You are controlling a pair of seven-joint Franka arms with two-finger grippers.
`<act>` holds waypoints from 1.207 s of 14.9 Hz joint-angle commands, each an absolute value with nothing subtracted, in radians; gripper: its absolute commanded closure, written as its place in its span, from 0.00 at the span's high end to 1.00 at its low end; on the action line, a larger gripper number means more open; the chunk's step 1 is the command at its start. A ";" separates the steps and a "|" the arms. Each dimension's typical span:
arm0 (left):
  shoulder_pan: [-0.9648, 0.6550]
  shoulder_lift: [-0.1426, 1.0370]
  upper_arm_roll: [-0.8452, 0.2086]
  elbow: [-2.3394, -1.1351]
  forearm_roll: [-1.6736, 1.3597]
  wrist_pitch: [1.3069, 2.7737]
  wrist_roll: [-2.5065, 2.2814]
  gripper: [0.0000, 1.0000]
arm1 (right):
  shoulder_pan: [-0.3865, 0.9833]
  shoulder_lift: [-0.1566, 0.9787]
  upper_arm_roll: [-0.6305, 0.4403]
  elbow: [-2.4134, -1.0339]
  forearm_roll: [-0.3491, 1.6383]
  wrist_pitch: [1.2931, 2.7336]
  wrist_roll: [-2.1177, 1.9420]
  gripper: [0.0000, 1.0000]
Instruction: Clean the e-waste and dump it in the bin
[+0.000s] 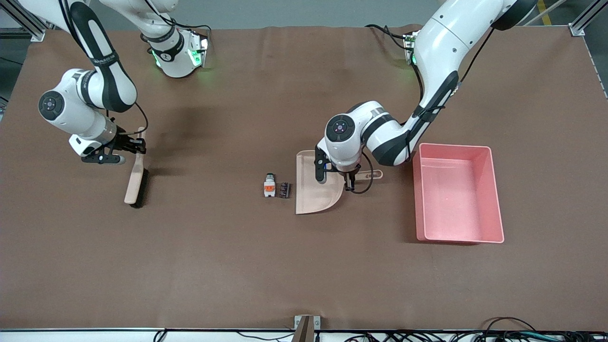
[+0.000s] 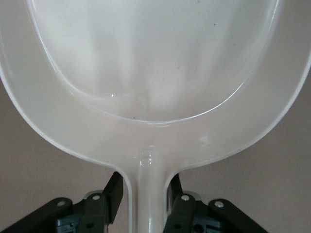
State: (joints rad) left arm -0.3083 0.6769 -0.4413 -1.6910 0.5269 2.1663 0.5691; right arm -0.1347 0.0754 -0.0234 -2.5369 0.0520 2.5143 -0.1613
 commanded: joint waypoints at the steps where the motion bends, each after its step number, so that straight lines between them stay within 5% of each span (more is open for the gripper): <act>1: -0.305 0.680 -0.445 -1.680 0.548 2.161 0.561 0.45 | -0.130 0.049 -0.025 -2.563 0.063 2.530 -0.164 0.19; 5: -0.310 0.681 -0.445 -1.678 0.548 2.161 0.560 0.46 | -0.135 0.051 -0.025 -2.563 0.064 2.533 -0.163 0.13; 18: -0.310 0.683 -0.445 -1.677 0.548 2.161 0.561 0.46 | -0.137 0.069 -0.025 -2.556 0.064 2.539 -0.163 0.24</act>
State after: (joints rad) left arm -0.3095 0.6769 -0.4414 -1.6902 0.5269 2.1663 0.5691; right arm -0.1341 0.0764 -0.0248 -2.5370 0.0526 2.5185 -0.1610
